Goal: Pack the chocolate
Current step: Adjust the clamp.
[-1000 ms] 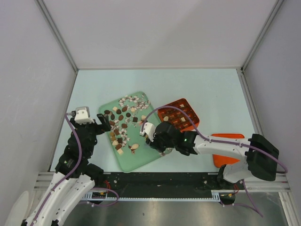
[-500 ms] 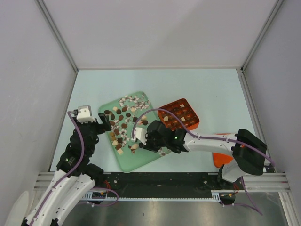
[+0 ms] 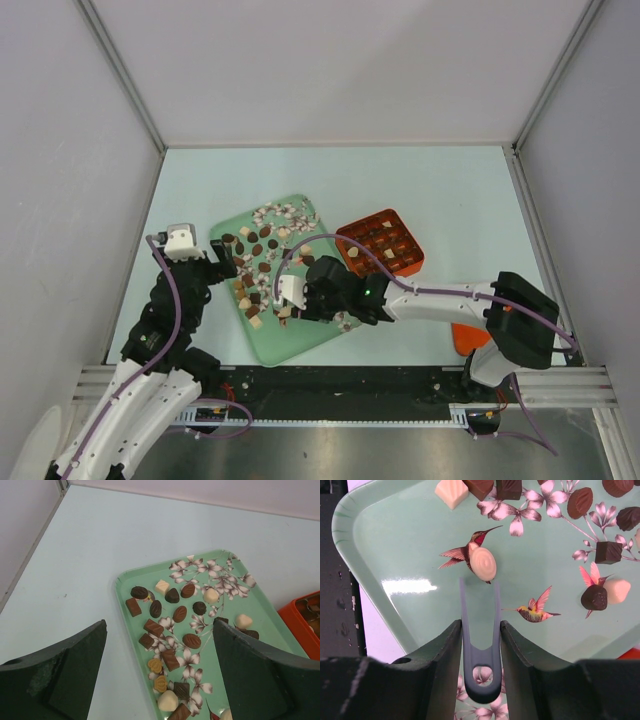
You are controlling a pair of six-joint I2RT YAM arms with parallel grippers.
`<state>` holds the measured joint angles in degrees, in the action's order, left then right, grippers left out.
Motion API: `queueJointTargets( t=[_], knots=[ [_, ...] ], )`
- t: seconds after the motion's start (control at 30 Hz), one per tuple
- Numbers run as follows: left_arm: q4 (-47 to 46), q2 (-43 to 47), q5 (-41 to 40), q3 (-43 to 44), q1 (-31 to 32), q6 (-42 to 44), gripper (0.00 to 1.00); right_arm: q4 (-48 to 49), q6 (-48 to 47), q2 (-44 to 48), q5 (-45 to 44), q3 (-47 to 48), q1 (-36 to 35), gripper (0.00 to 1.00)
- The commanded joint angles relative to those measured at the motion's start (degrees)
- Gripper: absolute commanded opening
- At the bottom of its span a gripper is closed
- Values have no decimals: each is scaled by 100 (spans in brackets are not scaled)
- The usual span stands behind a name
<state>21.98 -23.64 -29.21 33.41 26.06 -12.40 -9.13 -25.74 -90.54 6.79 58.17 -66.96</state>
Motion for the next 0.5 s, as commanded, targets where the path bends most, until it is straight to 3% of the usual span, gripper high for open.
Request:
queueJointTargets(
  t=[0.0, 0.2, 0.47],
  knots=[
    [-167, 26, -41, -27, -58, 133, 91, 122, -160, -113, -19, 300, -28, 41],
    [-159, 35, -32, -27, -58, 133, 91, 218, -160, -279, 86, 353, -28, 40],
    [-159, 52, -23, -36, -58, 142, 92, -80, 95, -341, 130, 353, -28, 31]
  ],
)
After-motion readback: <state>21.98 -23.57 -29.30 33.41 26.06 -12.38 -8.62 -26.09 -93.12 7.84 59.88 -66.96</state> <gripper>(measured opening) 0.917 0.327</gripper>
